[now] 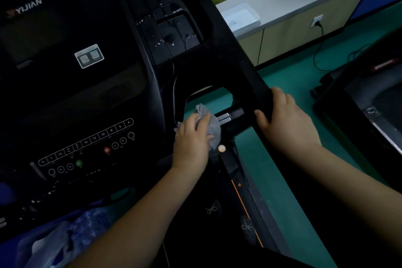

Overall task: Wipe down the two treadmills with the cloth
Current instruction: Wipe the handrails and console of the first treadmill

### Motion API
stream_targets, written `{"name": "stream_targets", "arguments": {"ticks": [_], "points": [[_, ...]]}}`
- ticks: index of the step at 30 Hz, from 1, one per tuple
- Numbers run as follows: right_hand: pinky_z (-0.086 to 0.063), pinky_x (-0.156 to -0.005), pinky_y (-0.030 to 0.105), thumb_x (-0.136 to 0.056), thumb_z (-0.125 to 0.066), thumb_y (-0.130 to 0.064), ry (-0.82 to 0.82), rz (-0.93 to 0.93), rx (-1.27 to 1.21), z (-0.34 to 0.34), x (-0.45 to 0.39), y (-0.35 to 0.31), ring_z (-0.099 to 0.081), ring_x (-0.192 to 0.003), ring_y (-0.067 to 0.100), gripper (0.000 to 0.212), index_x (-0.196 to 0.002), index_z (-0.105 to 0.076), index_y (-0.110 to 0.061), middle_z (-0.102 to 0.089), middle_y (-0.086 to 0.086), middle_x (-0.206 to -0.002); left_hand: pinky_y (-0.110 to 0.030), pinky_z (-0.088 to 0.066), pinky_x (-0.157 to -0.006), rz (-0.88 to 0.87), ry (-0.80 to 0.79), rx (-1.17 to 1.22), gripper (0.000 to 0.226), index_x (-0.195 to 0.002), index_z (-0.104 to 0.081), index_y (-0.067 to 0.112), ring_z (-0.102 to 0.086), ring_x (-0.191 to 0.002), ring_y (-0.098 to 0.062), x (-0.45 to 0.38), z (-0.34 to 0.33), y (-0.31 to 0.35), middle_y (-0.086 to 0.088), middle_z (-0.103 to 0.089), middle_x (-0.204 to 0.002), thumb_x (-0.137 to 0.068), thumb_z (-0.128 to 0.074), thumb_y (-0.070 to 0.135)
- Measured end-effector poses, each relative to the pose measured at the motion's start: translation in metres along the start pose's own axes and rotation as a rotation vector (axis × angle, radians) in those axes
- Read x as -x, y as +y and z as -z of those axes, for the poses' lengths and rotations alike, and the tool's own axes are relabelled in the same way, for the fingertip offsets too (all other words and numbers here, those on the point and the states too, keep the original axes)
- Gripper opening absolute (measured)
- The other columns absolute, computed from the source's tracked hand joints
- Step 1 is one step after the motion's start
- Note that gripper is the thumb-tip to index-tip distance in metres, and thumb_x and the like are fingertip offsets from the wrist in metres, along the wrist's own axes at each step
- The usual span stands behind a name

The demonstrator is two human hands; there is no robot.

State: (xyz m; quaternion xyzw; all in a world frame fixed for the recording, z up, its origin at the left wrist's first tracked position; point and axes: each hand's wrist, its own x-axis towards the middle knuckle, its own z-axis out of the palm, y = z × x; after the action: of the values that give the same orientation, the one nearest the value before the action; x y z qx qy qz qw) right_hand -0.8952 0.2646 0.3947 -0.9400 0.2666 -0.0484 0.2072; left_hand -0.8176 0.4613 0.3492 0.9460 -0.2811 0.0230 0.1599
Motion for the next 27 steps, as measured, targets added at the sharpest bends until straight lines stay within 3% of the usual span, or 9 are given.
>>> {"name": "stream_targets", "arguments": {"ticks": [5, 7, 10, 14, 17, 20, 24, 27], "points": [[-0.048, -0.081, 0.044, -0.089, -0.057, -0.041, -0.041, -0.033, -0.044, 0.003, -0.001, -0.002, -0.057, -0.104, 0.039, 0.059, -0.135, -0.032, -0.016, -0.051, 0.015, -0.125, -0.046, -0.040, -0.101, -0.056, -0.112, 0.152, 0.049, -0.137, -0.050, 0.016, -0.046, -0.117, -0.034, -0.032, -0.008, 0.024, -0.013, -0.048, -0.128, -0.089, -0.063, 0.021], [-0.048, -0.083, 0.044, -0.087, -0.060, -0.039, -0.073, -0.053, -0.048, 0.005, -0.006, -0.004, -0.056, -0.105, 0.040, 0.060, -0.134, -0.033, -0.015, -0.050, 0.017, -0.125, -0.038, -0.041, -0.100, -0.051, -0.131, 0.280, 0.043, -0.131, -0.055, 0.015, -0.049, -0.113, -0.031, -0.042, -0.003, 0.018, -0.012, -0.049, -0.122, -0.089, -0.063, 0.013], [-0.045, -0.092, 0.044, -0.086, -0.062, -0.041, -0.068, -0.048, -0.063, 0.009, -0.020, -0.016, -0.052, -0.114, 0.037, 0.064, -0.136, -0.034, -0.014, -0.047, 0.016, -0.128, -0.010, -0.035, -0.092, 0.020, -0.026, 0.448, 0.038, -0.124, -0.060, 0.013, -0.053, -0.107, -0.020, -0.053, 0.023, 0.005, -0.006, -0.050, -0.118, -0.088, -0.061, 0.004], [-0.038, -0.100, 0.041, -0.088, -0.061, -0.037, 0.035, 0.055, -0.157, 0.009, -0.059, -0.053, -0.044, -0.122, 0.034, 0.068, -0.143, -0.031, -0.012, -0.042, 0.016, -0.134, -0.004, -0.030, -0.099, 0.016, 0.206, 0.450, 0.041, -0.125, -0.061, 0.012, -0.046, -0.107, -0.008, -0.071, 0.076, -0.021, 0.000, -0.045, -0.118, -0.085, -0.064, 0.002], [-0.037, -0.102, 0.042, -0.089, -0.060, -0.035, 0.109, 0.083, -0.211, 0.005, -0.099, -0.082, -0.043, -0.123, 0.036, 0.064, -0.142, -0.034, -0.011, -0.041, 0.017, -0.135, -0.015, -0.028, -0.105, 0.024, 0.345, 0.307, 0.044, -0.128, -0.059, 0.012, -0.045, -0.119, -0.018, -0.093, 0.110, -0.050, -0.010, -0.046, -0.128, -0.085, -0.065, 0.004], [-0.035, -0.104, 0.043, -0.091, -0.057, -0.036, 0.129, 0.106, -0.214, 0.000, -0.141, -0.104, -0.042, -0.124, 0.039, 0.063, -0.143, -0.031, -0.011, -0.041, 0.019, -0.137, -0.034, -0.034, -0.110, 0.051, 0.416, 0.145, 0.048, -0.134, -0.053, 0.013, -0.040, -0.128, -0.028, -0.118, 0.124, -0.087, -0.016, -0.041, -0.137, -0.087, -0.062, 0.005], [-0.036, -0.102, 0.044, -0.094, -0.051, -0.040, 0.074, 0.079, -0.159, -0.005, -0.185, -0.121, -0.042, -0.127, 0.039, 0.069, -0.148, -0.021, -0.009, -0.039, 0.021, -0.140, -0.048, -0.038, -0.110, 0.050, 0.240, 0.137, 0.051, -0.145, -0.035, 0.016, -0.034, -0.136, -0.033, -0.139, 0.107, -0.110, -0.019, -0.028, -0.149, -0.096, -0.050, 0.019], [-0.042, -0.094, 0.046, -0.094, -0.047, -0.041, 0.091, 0.073, -0.077, -0.008, -0.198, -0.124, -0.048, -0.121, 0.039, 0.068, -0.149, -0.019, -0.011, -0.041, 0.021, -0.139, -0.051, -0.041, -0.106, 0.035, 0.256, 0.165, 0.054, -0.148, -0.026, 0.014, -0.037, -0.133, -0.038, -0.162, 0.103, -0.115, -0.023, -0.025, -0.150, -0.097, -0.039, 0.028]]}}
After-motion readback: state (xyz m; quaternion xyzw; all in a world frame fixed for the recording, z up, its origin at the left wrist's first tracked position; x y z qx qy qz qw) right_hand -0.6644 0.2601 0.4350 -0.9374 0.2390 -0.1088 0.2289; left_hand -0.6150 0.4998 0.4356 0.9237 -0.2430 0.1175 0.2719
